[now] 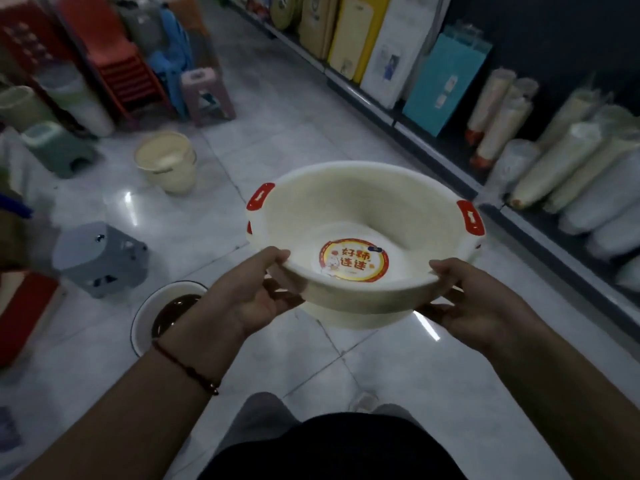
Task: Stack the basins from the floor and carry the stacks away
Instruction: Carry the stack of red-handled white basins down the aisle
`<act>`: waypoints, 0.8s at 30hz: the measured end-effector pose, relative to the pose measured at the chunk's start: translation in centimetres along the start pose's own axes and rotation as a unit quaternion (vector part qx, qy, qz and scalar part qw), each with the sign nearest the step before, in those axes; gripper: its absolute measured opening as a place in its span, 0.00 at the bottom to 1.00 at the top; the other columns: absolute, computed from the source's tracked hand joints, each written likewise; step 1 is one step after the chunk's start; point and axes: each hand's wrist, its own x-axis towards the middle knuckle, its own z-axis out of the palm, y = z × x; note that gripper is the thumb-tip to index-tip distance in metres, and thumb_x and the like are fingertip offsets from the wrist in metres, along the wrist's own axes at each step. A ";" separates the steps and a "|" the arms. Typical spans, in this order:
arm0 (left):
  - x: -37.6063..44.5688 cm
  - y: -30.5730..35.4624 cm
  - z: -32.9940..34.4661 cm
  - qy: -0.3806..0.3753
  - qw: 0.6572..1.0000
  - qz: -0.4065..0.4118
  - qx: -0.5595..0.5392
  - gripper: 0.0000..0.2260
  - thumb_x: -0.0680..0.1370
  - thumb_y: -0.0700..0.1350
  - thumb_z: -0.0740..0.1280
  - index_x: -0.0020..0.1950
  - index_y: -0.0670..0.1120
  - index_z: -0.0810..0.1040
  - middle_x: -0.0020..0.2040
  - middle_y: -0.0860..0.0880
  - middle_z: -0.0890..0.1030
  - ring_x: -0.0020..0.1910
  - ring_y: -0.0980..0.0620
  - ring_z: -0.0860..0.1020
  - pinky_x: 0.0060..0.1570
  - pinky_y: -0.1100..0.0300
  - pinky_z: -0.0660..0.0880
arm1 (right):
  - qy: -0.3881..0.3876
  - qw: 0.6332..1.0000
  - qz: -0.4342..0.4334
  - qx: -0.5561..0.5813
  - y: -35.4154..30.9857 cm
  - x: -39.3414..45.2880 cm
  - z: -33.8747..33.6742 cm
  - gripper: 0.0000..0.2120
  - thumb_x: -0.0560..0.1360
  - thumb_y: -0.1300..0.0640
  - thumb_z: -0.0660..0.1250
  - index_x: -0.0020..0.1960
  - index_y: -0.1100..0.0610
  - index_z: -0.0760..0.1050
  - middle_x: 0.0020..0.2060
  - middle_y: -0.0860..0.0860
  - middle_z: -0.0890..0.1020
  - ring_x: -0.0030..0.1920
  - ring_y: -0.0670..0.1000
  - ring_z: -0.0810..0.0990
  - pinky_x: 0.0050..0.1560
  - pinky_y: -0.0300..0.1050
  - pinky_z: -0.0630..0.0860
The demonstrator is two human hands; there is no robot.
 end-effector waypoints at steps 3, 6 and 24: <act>1.7 2.2 1.0 0.015 0.999 0.020 -0.040 0.13 0.77 0.39 0.68 0.61 0.41 0.74 0.48 0.40 0.76 0.45 0.41 0.78 0.30 0.48 0.81 | -0.017 0.999 -0.004 -0.042 -3.6 2.6 2.6 0.14 0.73 0.66 0.69 0.56 0.54 0.73 0.60 0.59 0.76 0.59 0.64 0.77 0.49 0.60 0.82; 4.0 5.2 1.7 0.019 0.997 0.054 -0.057 0.15 0.77 0.45 0.70 0.62 0.43 0.75 0.51 0.40 0.79 0.48 0.40 0.80 0.35 0.47 0.82 | -0.026 0.995 -0.017 -0.091 -6.9 5.4 5.8 0.21 0.72 0.66 0.71 0.61 0.53 0.72 0.62 0.59 0.76 0.57 0.64 0.79 0.49 0.62 0.82; 28.5 34.3 6.2 0.020 1.000 0.011 0.003 0.13 0.74 0.37 0.70 0.58 0.40 0.74 0.55 0.38 0.79 0.54 0.39 0.78 0.40 0.44 0.79 | -0.011 0.991 0.005 -0.132 -23.9 26.6 29.7 0.31 0.74 0.60 0.70 0.73 0.48 0.63 0.59 0.59 0.77 0.52 0.62 0.82 0.39 0.58 0.83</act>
